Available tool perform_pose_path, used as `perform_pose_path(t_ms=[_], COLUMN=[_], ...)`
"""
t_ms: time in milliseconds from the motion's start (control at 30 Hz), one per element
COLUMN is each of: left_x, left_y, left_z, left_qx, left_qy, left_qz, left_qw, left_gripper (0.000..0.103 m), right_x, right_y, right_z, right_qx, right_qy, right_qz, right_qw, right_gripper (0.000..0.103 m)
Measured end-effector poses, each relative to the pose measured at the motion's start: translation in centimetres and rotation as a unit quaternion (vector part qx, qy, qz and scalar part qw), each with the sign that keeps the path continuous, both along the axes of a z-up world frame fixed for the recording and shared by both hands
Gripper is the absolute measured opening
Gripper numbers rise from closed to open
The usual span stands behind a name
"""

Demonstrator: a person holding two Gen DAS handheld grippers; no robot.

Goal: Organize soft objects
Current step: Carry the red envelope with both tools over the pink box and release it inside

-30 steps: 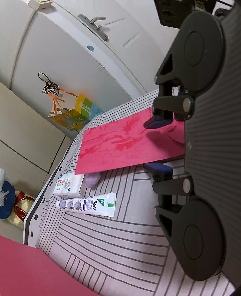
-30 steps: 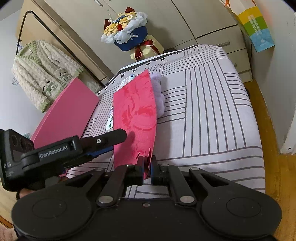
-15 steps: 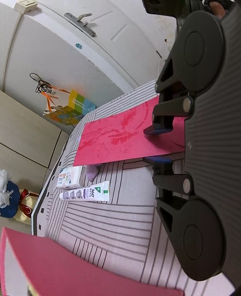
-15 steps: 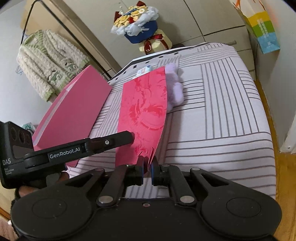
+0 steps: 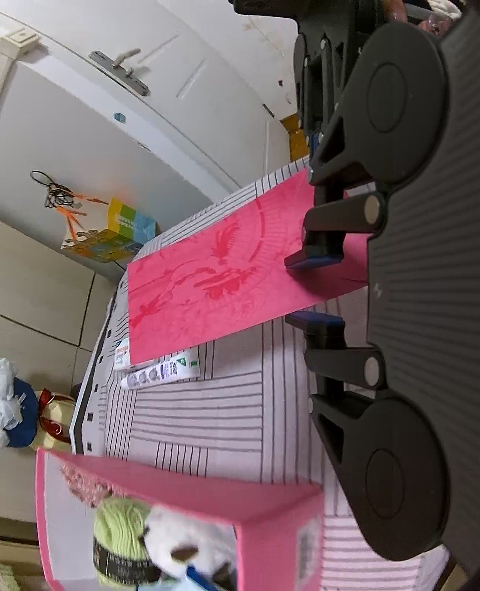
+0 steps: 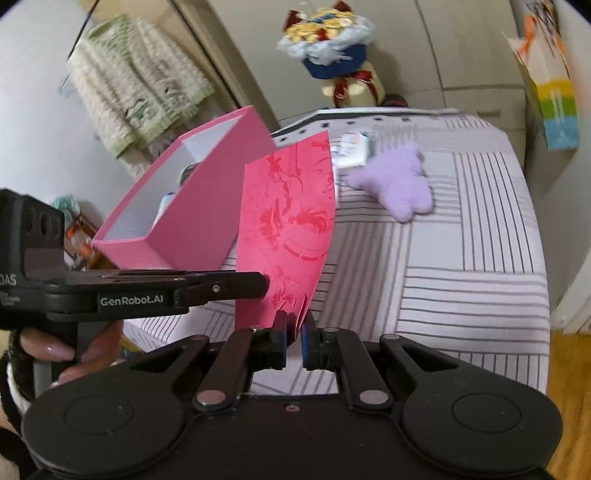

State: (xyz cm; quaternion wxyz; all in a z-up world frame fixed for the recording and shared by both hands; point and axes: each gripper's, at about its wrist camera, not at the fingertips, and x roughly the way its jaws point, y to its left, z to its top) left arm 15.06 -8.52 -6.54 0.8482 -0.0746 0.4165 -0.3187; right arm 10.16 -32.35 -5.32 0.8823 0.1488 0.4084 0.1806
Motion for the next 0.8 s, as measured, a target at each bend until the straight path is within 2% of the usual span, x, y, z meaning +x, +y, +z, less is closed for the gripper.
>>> perform_pose_path(t_ms=[200,333,533,800], left_x=[-1.9,-2.7,-1.9,1.7], left_y=[2.9,5.2,8.8,12.8], left_z=[1.4,2.7,5.0,6.4], left_qx=[-0.011,-0.021,-0.023,-0.012], left_qy=[-0.016,-0.032,-0.063,-0.084], left_qz=[0.018,0.025,0.047,0.079], left_qw=[0.9997,0.9989,0.9967,0.9933], left_gripper=[0.023,0.023,0.023,0.023], right_x=[-0.8,-1.5,0.0,4.4], right_y=[3.2,5.4,8.4,12.8], right_z=[2.6,4.2,5.9,7.1], right_qx=[-0.036,-0.055,-0.036,-0.015], right_qy=[-0.016,-0.050,-0.082,-0.103], right_qz=[0.029,0.040,0.051,0.067], right_qw=[0.999,0.996,0.995,0.992], right_gripper=[0.010,0.010,0.010,0.010])
